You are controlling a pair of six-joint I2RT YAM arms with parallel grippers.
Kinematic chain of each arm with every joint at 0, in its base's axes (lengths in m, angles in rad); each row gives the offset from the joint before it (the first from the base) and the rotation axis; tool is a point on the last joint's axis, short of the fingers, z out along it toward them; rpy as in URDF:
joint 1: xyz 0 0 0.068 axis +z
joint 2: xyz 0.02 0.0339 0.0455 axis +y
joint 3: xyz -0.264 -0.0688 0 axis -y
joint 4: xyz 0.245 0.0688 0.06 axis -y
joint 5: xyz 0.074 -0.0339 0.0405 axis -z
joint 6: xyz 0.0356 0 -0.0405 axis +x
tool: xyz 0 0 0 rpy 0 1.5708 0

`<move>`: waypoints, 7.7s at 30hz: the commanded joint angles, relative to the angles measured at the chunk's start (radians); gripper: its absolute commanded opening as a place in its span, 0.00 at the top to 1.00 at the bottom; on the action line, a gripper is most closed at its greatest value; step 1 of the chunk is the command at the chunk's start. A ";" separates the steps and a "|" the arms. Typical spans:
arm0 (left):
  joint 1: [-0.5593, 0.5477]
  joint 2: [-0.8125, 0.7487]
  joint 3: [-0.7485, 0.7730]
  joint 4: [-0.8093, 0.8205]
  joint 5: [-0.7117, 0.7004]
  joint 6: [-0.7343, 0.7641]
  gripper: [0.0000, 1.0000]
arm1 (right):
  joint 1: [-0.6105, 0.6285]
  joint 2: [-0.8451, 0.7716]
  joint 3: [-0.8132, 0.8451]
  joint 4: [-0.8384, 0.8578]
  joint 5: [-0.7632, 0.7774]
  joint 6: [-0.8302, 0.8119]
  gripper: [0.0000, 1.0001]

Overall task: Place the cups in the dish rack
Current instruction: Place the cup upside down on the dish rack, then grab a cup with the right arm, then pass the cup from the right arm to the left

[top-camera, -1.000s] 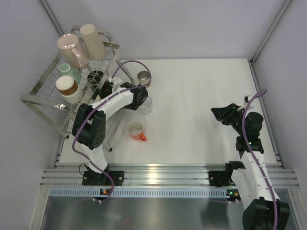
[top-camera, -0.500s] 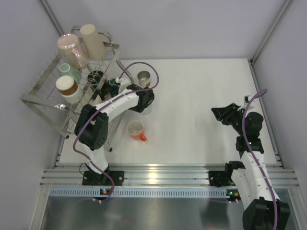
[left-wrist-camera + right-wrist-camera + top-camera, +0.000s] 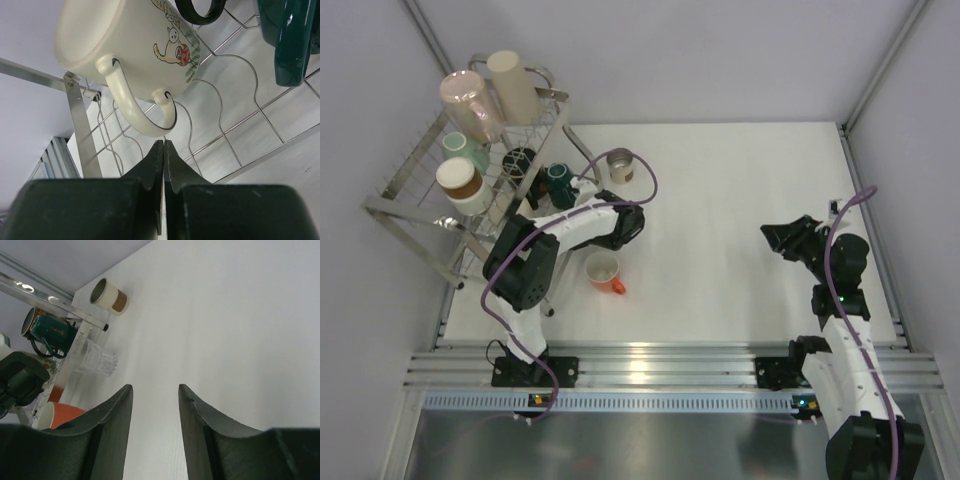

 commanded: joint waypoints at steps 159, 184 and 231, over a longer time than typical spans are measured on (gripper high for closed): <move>-0.231 -1.115 -0.085 0.588 0.815 0.604 0.48 | 1.033 0.964 0.761 -0.024 0.390 -0.244 0.50; -0.231 -1.161 -0.080 0.697 0.947 0.650 0.46 | 1.144 1.142 0.828 -0.047 0.489 -0.201 0.70; -0.234 -0.471 -0.083 1.579 1.562 0.479 0.36 | 0.133 0.205 0.137 0.930 0.069 0.693 1.00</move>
